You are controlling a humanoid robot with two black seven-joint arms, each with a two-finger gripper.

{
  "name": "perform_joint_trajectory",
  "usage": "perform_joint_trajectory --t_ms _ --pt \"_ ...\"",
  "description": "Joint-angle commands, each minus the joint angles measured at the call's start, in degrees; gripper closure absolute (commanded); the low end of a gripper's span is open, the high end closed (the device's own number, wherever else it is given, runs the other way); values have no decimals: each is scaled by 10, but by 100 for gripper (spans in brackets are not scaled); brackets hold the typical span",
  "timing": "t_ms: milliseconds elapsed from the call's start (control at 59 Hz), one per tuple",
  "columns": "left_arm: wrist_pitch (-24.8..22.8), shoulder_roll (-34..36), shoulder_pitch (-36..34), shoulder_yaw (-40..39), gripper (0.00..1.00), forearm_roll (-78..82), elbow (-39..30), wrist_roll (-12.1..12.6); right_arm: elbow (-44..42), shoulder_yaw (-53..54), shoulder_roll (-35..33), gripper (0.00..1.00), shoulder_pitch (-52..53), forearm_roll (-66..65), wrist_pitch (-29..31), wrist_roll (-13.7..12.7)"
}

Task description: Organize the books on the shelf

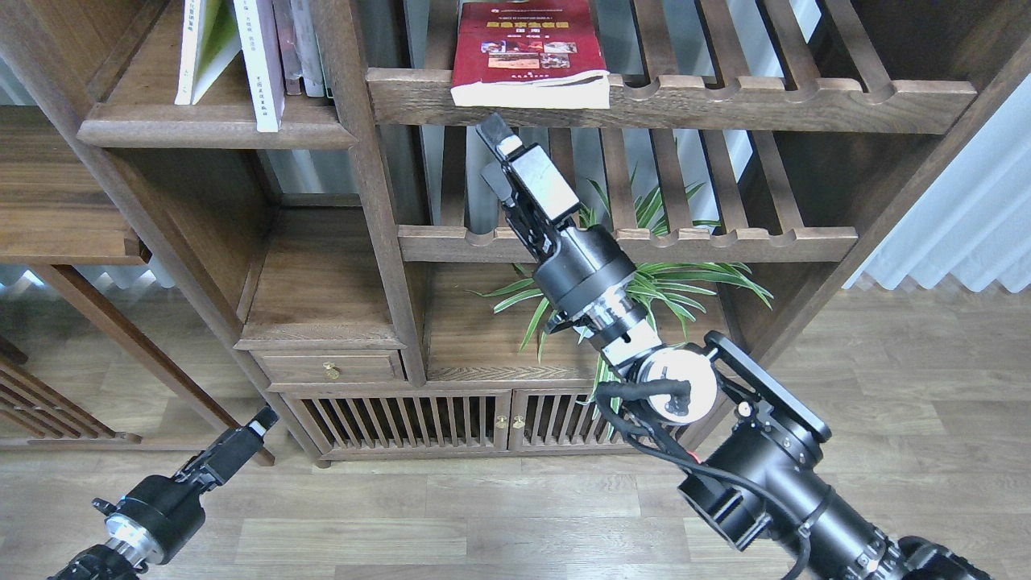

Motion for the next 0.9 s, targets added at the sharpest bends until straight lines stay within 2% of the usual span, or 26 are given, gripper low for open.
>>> perform_joint_trajectory --t_ms 0,288,763,882 --pt "0 0 -1 2 0 0 0 0 -5 0 0 2 15 0 -22 0" --pt "0 0 -2 3 0 0 -1 0 -53 6 0 2 60 -1 -45 1" --pt "0 0 -4 3 1 0 -3 0 -73 36 0 2 93 -3 -48 0" --pt "0 -1 -5 3 1 0 -3 0 -75 36 0 2 94 -2 -64 0"
